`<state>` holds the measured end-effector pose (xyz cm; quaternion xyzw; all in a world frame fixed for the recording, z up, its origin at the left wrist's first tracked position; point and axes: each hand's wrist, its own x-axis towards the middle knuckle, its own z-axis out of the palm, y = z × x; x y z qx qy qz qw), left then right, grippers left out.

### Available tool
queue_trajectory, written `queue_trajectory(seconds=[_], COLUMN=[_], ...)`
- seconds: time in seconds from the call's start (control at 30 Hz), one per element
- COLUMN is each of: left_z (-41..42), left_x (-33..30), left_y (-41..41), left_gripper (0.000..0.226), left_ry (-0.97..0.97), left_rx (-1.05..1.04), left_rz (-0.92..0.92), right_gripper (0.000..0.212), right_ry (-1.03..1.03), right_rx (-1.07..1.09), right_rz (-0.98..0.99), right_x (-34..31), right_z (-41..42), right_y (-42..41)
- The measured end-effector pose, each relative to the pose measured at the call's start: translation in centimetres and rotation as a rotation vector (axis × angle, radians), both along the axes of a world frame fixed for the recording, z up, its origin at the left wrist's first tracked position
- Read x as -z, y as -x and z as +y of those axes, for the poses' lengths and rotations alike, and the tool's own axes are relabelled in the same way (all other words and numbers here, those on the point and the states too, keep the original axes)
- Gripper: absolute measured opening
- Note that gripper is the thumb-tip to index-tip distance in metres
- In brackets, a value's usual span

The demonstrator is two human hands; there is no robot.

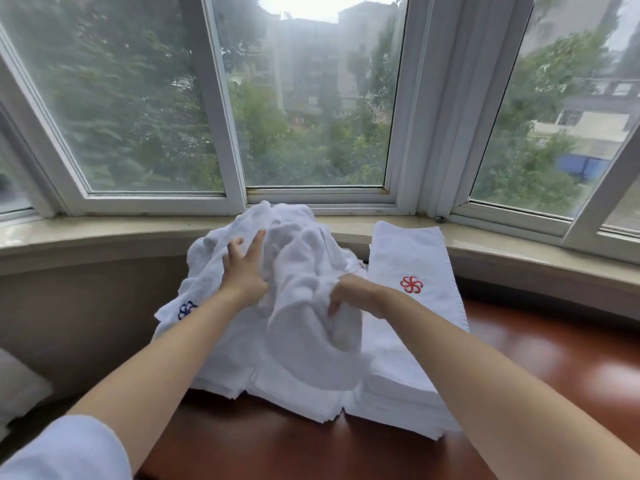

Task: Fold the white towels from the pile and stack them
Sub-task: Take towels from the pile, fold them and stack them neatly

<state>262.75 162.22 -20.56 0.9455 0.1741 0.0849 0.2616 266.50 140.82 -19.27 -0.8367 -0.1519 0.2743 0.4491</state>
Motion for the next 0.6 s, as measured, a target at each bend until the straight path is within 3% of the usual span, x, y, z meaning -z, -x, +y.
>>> queue_trajectory(seconds=[0.07,0.17,0.2,0.27,0.33,0.4,0.5,0.6], left_z=[-0.5,-2.2,-2.9,-4.6,-5.8,-6.4,-7.6,-8.8], left_x=[0.8,1.6,1.7,1.5,0.6,-0.2,-1.6,-3.4], left_y=[0.3,1.1,1.3,1.9,2.6,3.0,4.1,4.7], left_gripper=[0.087,0.034,0.019,0.022,0.026,0.032,0.03,0.033], left_ry=[-0.211,-0.203,-0.136,0.136,0.484,0.796,0.982,1.031], left_rx=[0.067,0.218,0.286,0.332,0.187,0.085,0.084,0.137], left_rz=[0.12,0.114,0.083,0.039,0.034,0.008,-0.005,-0.035], right_gripper=[0.014,0.017,0.018,0.039,0.078,0.09,0.07,0.011], right_ry=[0.147,-0.004,-0.072,-0.186,-0.188,-0.159,-0.149,-0.122], right_rx=[-0.149,-0.14,-0.097,-0.019,0.056,0.032,-0.025,-0.017], right_rz=[0.025,-0.063,-0.092,-0.091,-0.06,-0.053,-0.082,-0.195], right_x=[0.6,1.7,1.7,1.7,1.8,2.0,2.0,0.6], right_z=[0.0,0.2,0.1,-0.5,-1.3,-2.2,-3.1,-3.7], right_y=[1.2,2.3,2.5,2.4,2.4,2.4,3.1,3.8])
